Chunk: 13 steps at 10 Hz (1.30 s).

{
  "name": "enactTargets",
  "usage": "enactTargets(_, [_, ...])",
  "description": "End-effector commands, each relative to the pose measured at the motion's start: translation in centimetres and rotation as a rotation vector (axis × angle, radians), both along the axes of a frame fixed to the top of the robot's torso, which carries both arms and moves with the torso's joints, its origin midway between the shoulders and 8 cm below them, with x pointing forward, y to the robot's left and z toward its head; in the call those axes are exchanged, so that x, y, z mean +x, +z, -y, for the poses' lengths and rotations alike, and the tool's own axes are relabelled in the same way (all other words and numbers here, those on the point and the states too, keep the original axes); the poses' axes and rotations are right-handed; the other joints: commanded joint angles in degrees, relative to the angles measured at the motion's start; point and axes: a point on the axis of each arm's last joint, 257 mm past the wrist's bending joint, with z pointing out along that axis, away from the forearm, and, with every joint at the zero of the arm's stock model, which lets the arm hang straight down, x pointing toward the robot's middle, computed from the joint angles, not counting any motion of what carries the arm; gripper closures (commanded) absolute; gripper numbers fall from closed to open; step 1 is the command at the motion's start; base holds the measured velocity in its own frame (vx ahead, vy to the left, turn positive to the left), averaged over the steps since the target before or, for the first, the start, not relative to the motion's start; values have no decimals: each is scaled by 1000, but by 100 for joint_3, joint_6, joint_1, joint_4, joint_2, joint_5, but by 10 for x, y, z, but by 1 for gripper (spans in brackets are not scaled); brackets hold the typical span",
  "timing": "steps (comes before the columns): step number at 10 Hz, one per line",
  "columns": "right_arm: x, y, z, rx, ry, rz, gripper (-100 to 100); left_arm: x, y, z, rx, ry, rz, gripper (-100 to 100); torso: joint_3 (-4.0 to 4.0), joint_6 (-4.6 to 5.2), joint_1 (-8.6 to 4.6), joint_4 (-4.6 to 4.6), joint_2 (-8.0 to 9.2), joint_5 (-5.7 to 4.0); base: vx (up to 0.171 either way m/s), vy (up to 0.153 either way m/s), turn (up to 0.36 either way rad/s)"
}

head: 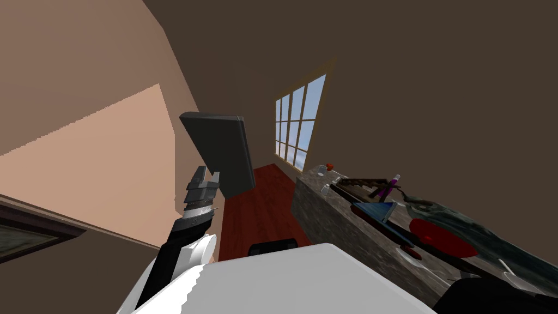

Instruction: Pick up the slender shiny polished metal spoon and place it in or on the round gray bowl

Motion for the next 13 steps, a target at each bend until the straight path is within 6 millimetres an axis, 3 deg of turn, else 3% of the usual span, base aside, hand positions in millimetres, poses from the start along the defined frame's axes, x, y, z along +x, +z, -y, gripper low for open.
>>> enactTargets(1, [0, 0, 0, 0, 0, 0, 0, 0, 0, 0, 0, 0, 0, 0, 0, 0, 0, 0, 0, 0, 0, 0, 0])
enactTargets(2, [-13, -2, -3, 8, -18, 0, 100, 0, 0, 0, 0, 0, 0, 0, 0, 0, 0, 0, 0, 0, -3, 1, 161])
enactTargets(3, [-33, -6, -8, 21, -36, -12, 100, 0, 0, 0, 0, 0, 0, 0, 0, -9, 0, 1, -1, -3, -6, -5, 252])
enactTargets(4, [-29, -2, -4, 13, -39, 2, 100, 0, 0, 0, 0, 0, 0, 0, -1, -17, -4, 2, -5, -16, -4, -3, 112])
enactTargets(5, [-48, -5, -10, 24, -58, -10, 100, 0, 0, 0, 0, 0, 0, 0, -4, -17, -8, 2, -10, -16, -1, 2, 176])
enactTargets(6, [-45, -1, -6, 16, -60, 3, 100, 0, 0, 0, 0, 0, 0, 0, -5, -20, -11, 2, -12, -26, 1, -1, 67])
enactTargets(7, [-64, -5, -13, 28, -79, -9, 100, 0, 0, 0, 0, 0, 0, 0, -6, -18, -14, 2, -14, -26, 0, 2, 138])
enactTargets(8, [-61, 0, -8, 18, -83, 3, 100, 0, 0, 0, 0, 0, 0, 0, -6, -19, -11, 2, -13, -27, -1, 1, 86])
enactTargets(9, [-81, -1, -13, 25, -105, -5, 100, 0, 0, 0, 0, 0, 0, 0, -6, -19, -13, 2, -14, -25, -1, 1, 141])
enactTargets(10, [-79, 2, -10, 19, -107, 3, 100, 0, 0, 0, 0, 0, 0, 0, -5, -17, -15, 2, -12, -28, -2, -1, 84])
enactTargets(11, [-99, 2, -15, 25, -130, -6, 100, 0, 0, 0, 0, 0, 0, 0, -6, -20, -15, 2, -13, -25, -3, 1, 178])
enactTargets(12, [-97, 4, -13, 18, -132, 2, 100, 0, 0, 0, 0, 0, 0, 0, -6, -23, -14, 2, -14, -27, -2, -1, 96])
enactTargets(13, [-118, 4, -18, 25, -156, -9, 100, 0, 0, 0, 0, 0, 0, 0, -7, -21, -15, 2, -15, -25, 0, 1, 156])
